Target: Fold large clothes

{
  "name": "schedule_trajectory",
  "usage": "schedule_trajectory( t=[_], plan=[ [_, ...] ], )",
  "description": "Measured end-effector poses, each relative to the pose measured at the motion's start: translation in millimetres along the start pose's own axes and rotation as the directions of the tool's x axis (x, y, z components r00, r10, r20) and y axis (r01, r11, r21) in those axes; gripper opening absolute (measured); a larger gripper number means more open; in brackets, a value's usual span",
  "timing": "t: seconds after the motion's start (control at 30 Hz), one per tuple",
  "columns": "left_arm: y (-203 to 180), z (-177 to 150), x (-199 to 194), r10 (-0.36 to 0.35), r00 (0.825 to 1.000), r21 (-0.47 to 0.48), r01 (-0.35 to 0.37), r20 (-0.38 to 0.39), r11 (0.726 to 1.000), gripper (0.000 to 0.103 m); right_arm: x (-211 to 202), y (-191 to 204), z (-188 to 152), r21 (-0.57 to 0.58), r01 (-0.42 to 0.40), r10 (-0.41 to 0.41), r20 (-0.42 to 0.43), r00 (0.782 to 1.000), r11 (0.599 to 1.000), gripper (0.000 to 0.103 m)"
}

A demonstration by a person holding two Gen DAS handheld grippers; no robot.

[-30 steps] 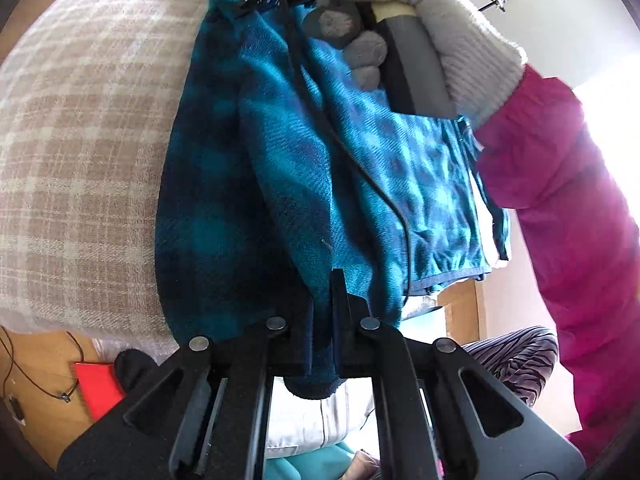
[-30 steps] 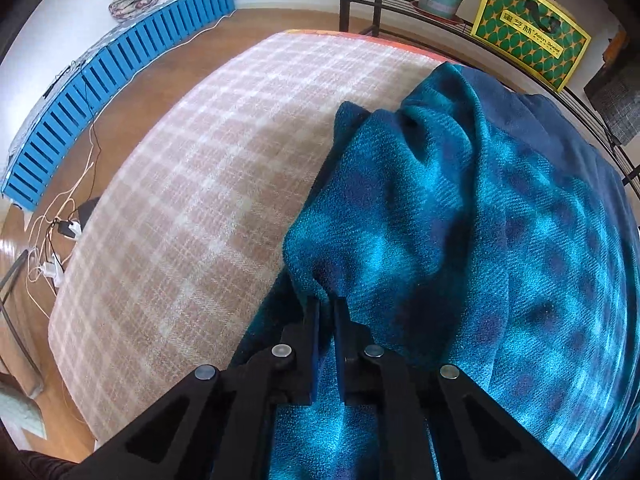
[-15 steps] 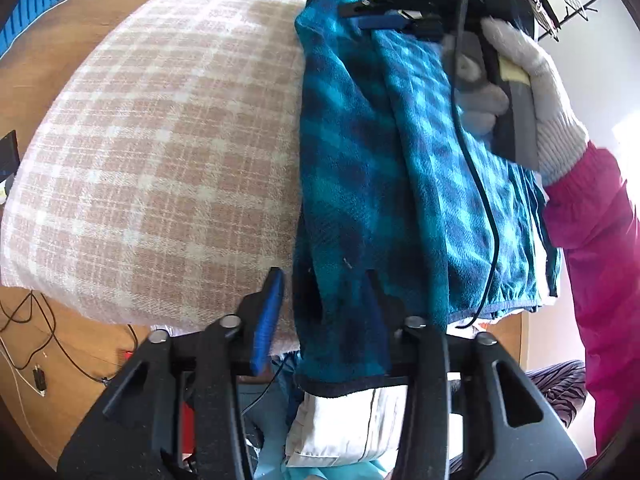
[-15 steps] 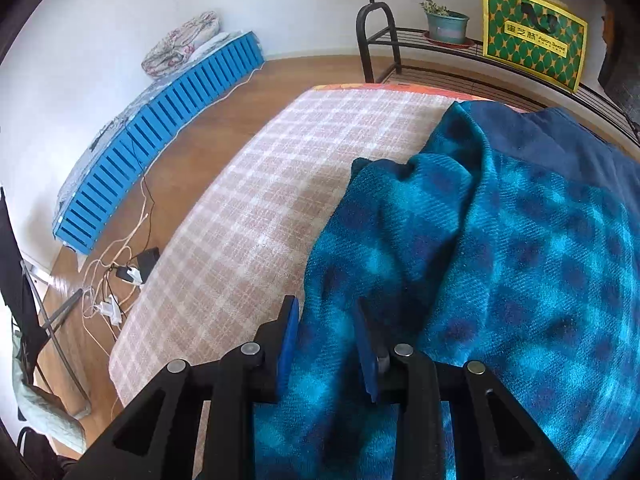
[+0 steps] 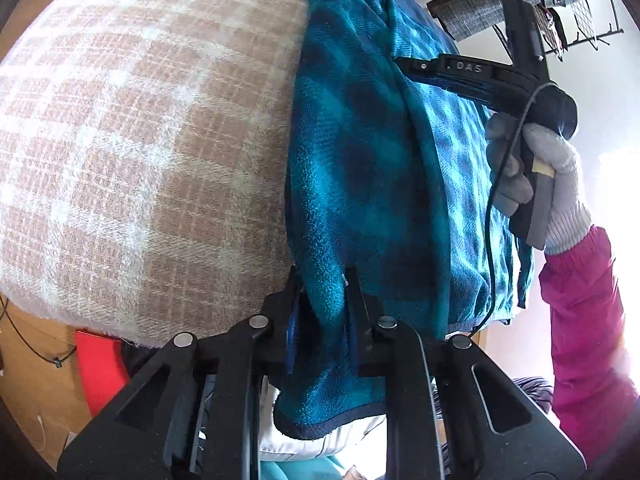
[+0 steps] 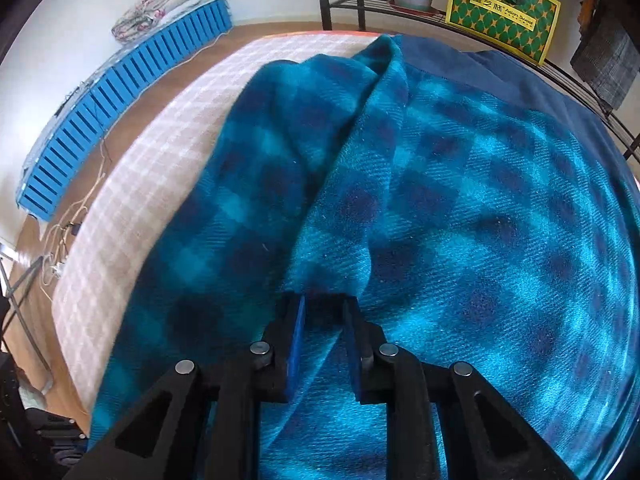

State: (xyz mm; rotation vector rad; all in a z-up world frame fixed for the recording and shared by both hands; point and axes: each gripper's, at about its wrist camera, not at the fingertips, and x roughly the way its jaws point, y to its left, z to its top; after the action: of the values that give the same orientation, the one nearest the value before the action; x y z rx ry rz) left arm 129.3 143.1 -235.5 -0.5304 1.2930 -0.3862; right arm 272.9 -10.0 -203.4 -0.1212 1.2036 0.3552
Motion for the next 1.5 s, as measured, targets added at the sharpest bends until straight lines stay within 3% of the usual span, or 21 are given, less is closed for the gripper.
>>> schedule_trajectory(
  t=[0.13, 0.23, 0.4, 0.43, 0.5, 0.7, 0.83, 0.93, 1.0, 1.07, 1.17, 1.27, 1.4, 1.5],
  plan=[
    [-16, -4, 0, -0.018, 1.000, 0.014, 0.018, 0.022, 1.000, 0.008, -18, -7, -2, 0.026, 0.049, -0.050, 0.032, 0.998, 0.998, 0.022],
    [-10, -8, -9, -0.042, 0.998, -0.010, 0.043, 0.039, 0.999, 0.007, -37, -2, -6, 0.028, -0.028, 0.025, 0.079, 0.997, 0.999, 0.022],
    [-24, -13, -26, -0.046, 0.996, 0.056, 0.042, 0.082, 0.998, 0.007, -46, 32, 5, 0.002, -0.142, 0.141, 0.075, 0.987, 0.990, 0.053],
    [-31, -12, -26, -0.043, 0.995, 0.079, 0.036, 0.089, 0.996, 0.007, -44, 39, 10, 0.003, -0.153, 0.153, 0.064, 0.986, 0.988, 0.055],
    [-44, -14, -27, -0.040, 0.995, 0.115, 0.028, 0.097, 0.993, 0.006, -35, 54, 21, -0.004, -0.159, 0.159, 0.022, 0.987, 0.987, 0.068],
    [-63, -15, -24, -0.043, 0.995, 0.151, 0.028, 0.094, 0.988, 0.006, -3, 95, 45, -0.039, -0.059, 0.057, -0.041, 0.998, 0.997, 0.069],
    [-71, -15, -25, -0.048, 0.994, 0.162, 0.032, 0.096, 0.986, 0.006, 28, 107, 47, -0.077, 0.016, -0.025, -0.113, 0.993, 0.997, 0.065],
    [-79, -12, -19, -0.046, 0.995, 0.165, 0.031, 0.092, 0.986, 0.006, 40, 106, 44, -0.084, 0.047, -0.058, -0.131, 0.990, 0.995, 0.051],
    [-81, -14, -22, -0.042, 0.995, 0.175, 0.026, 0.090, 0.984, 0.006, 37, 102, 43, -0.095, 0.070, -0.081, -0.113, 0.990, 0.993, 0.023],
    [-87, -15, -22, -0.035, 0.995, 0.192, 0.016, 0.094, 0.981, 0.006, 32, 93, 44, -0.081, 0.051, -0.059, -0.107, 0.993, 0.995, 0.009],
    [-101, -13, -19, -0.027, 0.994, 0.232, 0.002, 0.104, 0.973, 0.006, 16, 66, 41, -0.011, -0.051, 0.050, -0.054, 0.997, 0.999, 0.007],
    [-122, -14, -21, -0.020, 0.993, 0.289, -0.015, 0.116, 0.957, 0.006, -8, 31, 36, 0.091, -0.183, 0.181, 0.038, 0.983, 0.979, 0.007],
    [-157, -16, -15, -0.022, 0.992, 0.366, -0.024, 0.121, 0.930, 0.006, -36, -30, 19, 0.235, -0.360, 0.321, 0.186, 0.929, 0.903, 0.007],
    [-180, -17, -4, -0.023, 0.995, 0.409, -0.021, 0.101, 0.912, 0.006, -48, -80, -3, 0.328, -0.443, 0.358, 0.288, 0.888, 0.834, 0.007]
  ],
)
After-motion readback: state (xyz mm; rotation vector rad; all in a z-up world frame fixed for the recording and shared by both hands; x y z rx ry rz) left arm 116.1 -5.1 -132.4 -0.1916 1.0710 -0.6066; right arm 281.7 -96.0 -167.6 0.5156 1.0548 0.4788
